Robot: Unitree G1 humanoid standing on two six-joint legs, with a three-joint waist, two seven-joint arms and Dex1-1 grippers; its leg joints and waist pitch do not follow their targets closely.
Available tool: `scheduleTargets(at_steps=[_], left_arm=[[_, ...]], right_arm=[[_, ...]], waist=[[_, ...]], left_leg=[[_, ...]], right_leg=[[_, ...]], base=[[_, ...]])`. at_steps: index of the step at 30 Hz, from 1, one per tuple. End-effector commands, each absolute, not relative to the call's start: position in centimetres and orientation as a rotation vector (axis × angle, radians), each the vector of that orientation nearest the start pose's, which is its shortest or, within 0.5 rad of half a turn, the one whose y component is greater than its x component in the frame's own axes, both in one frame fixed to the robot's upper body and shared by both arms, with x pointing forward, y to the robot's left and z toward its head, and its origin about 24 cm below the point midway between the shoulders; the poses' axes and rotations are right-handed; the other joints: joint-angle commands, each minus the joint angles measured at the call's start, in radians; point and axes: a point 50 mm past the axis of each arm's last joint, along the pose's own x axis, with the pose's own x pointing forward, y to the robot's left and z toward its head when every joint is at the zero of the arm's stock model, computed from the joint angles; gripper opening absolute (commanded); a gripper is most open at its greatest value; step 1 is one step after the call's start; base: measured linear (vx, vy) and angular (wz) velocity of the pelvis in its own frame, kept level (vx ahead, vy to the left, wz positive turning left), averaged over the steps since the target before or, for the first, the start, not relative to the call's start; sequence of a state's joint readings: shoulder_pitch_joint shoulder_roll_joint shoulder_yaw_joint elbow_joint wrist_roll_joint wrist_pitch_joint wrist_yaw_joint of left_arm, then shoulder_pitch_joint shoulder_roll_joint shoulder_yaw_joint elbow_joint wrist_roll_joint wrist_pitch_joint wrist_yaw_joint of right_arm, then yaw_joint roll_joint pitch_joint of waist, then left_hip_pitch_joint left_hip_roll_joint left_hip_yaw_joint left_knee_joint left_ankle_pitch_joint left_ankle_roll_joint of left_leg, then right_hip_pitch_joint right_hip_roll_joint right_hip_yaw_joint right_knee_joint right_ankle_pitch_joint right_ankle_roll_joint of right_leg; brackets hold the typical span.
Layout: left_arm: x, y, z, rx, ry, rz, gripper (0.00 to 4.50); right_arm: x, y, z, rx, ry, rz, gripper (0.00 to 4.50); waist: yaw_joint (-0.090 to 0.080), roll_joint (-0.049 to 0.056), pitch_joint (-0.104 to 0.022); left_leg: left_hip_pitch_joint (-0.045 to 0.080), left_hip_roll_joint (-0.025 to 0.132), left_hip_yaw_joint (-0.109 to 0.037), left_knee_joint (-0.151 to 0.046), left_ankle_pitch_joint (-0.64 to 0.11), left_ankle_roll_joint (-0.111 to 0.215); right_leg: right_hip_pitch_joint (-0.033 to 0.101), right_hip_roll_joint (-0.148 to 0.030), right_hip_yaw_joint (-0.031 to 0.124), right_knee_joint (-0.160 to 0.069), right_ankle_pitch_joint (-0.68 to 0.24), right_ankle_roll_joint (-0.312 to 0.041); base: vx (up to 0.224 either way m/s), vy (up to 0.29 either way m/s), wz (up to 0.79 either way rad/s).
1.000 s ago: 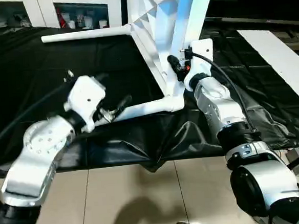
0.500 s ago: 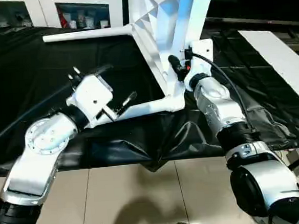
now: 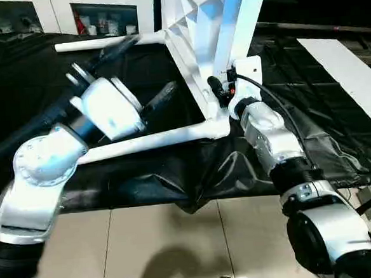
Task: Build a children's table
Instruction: Flip table
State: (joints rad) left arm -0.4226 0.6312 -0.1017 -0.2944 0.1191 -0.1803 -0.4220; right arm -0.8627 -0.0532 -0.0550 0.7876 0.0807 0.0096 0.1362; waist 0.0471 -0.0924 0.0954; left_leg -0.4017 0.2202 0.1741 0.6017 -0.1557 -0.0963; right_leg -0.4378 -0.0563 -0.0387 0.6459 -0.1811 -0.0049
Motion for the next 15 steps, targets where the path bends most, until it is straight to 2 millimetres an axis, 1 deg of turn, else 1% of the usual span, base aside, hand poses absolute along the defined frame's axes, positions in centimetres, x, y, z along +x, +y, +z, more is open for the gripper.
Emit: scheduleTargets(at_steps=[1,2,3,4,5,6,8,10,12,13,14,15], left_arm=[[27.0,14.8,21.6,0.980,-0.699,-0.560,4.50],[27.3,15.2,21.3,1.000,-0.690,-0.525,4.50],[27.3,15.2,21.3,1.000,-0.690,-0.525,4.50],[27.4,15.5,21.1,1.008,-0.685,-0.494,4.50],[27.4,15.5,21.1,1.008,-0.685,-0.494,4.50],[27.6,15.7,21.0,1.018,-0.684,-0.465,4.50],[27.6,16.2,21.9,1.061,-0.751,-0.349,4.50],[27.4,16.5,22.7,1.084,-0.817,-0.276,4.50],[27.3,16.6,23.0,1.090,-0.837,-0.257,4.50],[27.0,16.8,23.4,1.137,-0.864,-0.226,4.50],[26.7,17.3,23.8,1.170,-0.901,-0.184,4.50],[26.6,17.6,24.1,1.198,-0.924,-0.143,4.50]], right_arm=[[39.0,-10.2,12.4,-0.021,-0.031,0.283,2.37],[39.0,-10.4,12.2,-0.020,-0.031,0.279,2.37],[39.0,-10.4,12.2,-0.020,-0.031,0.279,2.37],[38.8,-10.5,12.0,-0.003,-0.034,0.280,2.37],[38.8,-10.5,12.0,-0.003,-0.034,0.280,2.66],[38.6,-10.5,11.9,0.021,-0.048,0.299,2.73],[38.2,-10.5,11.8,0.019,-0.080,0.305,2.85],[38.0,-10.8,11.9,0.000,-0.110,0.291,3.11],[37.9,-11.0,12.0,-0.009,-0.124,0.284,3.11],[37.6,-11.4,12.1,-0.012,-0.151,0.271,3.11],[37.3,-11.7,12.0,-0.008,-0.171,0.259,3.11],[37.0,-11.9,11.9,-0.002,-0.183,0.261,3.11]], waist=[[0.004,0.028,-0.074],[0.004,0.028,-0.074],[0.004,0.029,-0.074],[0.005,0.035,-0.073],[0.006,0.031,-0.073],[0.008,0.036,-0.073],[0.008,0.034,-0.072],[0.009,0.030,-0.072],[0.010,0.031,-0.070],[0.009,0.028,-0.067],[0.011,0.031,-0.066],[0.012,0.032,-0.065]], left_leg=[[0.025,0.003,0.008,-0.066,-0.210,-0.052],[0.026,0.004,0.008,-0.067,-0.211,-0.055],[0.027,0.004,0.007,-0.066,-0.213,-0.058],[0.027,0.003,0.007,-0.067,-0.220,-0.060],[0.026,0.003,0.007,-0.067,-0.222,-0.060],[0.027,0.003,0.006,-0.067,-0.225,-0.060],[0.028,0.004,0.006,-0.068,-0.235,-0.056],[0.025,0.005,0.004,-0.068,-0.229,-0.049],[0.026,0.003,0.005,-0.068,-0.237,-0.049],[0.027,0.004,0.005,-0.069,-0.247,-0.047],[0.028,0.005,0.005,-0.069,-0.259,-0.046],[0.028,0.005,0.003,-0.070,-0.269,-0.044]], right_leg=[[0.050,-0.049,0.038,-0.065,-0.146,-0.123],[0.050,-0.049,0.038,-0.064,-0.143,-0.130],[0.049,-0.049,0.038,-0.063,-0.142,-0.133],[0.049,-0.049,0.038,-0.063,-0.139,-0.137],[0.050,-0.049,0.038,-0.064,-0.135,-0.138],[0.049,-0.049,0.038,-0.063,-0.132,-0.139],[0.049,-0.048,0.038,-0.066,-0.129,-0.138],[0.052,-0.049,0.037,-0.067,-0.132,-0.139],[0.050,-0.050,0.037,-0.069,-0.153,-0.141],[0.046,-0.050,0.037,-0.071,-0.176,-0.139],[0.044,-0.051,0.038,-0.074,-0.189,-0.134],[0.044,-0.052,0.038,-0.075,-0.203,-0.122]], base=[[0.000,0.000,0.00],[0.000,0.000,0.00],[0.000,0.000,0.00],[0.000,0.000,0.00],[0.000,0.000,0.00],[0.000,0.000,0.00],[0.000,0.000,0.00],[0.000,0.000,0.00],[0.000,0.000,0.00],[0.000,0.000,0.00],[0.000,0.000,0.00],[0.000,0.000,0.00]])
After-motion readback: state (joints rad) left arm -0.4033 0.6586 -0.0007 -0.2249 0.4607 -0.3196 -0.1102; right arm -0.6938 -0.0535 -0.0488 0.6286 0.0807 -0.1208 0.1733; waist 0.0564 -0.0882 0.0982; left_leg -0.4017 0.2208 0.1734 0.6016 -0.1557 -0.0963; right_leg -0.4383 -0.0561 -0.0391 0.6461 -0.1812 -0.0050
